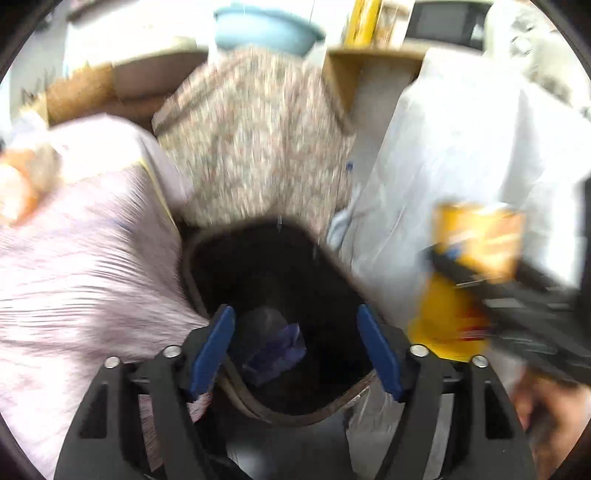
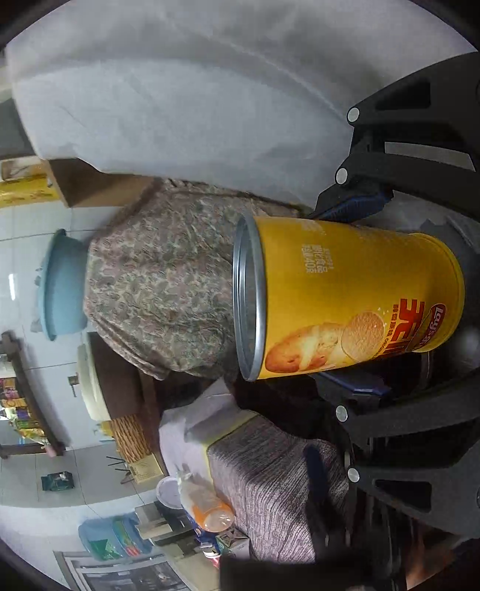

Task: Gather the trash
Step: 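Carry the purple bag to the black bin and release it with the left gripper, then lower the yellow chip can into the black bin and open the right gripper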

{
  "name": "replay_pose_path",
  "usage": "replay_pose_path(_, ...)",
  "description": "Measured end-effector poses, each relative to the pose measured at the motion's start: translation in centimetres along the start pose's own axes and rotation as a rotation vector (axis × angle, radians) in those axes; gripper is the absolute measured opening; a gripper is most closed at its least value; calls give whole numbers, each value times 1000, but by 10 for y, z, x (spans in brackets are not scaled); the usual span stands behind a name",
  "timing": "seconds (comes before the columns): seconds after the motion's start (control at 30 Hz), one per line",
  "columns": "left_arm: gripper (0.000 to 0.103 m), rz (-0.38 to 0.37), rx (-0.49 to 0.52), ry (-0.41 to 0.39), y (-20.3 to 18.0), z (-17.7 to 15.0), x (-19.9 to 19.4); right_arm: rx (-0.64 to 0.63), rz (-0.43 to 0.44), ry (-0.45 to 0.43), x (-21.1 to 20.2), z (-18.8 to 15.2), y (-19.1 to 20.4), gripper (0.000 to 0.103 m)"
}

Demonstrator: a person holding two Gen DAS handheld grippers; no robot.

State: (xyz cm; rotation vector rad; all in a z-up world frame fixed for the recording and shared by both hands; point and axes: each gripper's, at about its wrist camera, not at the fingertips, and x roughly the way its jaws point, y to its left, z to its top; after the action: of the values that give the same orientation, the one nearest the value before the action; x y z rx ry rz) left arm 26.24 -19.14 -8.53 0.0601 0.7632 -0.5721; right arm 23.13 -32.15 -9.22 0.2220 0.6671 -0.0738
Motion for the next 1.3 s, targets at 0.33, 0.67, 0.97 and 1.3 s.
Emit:
replay_pose_path(0.33, 89, 8, -47, -265, 14, -1, -113, -51, 88, 257, 105, -9, 39, 66)
replay_pose_path(0.67, 91, 78, -117, -247, 46, -5, -134, -116, 37, 567, 211, -24, 60, 66)
replay_pose_path(0.97, 92, 70, -149, -246, 58, -9, -141, -148, -42, 739, 256, -44, 61, 78)
replay_pose_path(1.3, 92, 82, -164, -230, 67, -17, -142, -64, 9, 509, 182, -22, 58, 86)
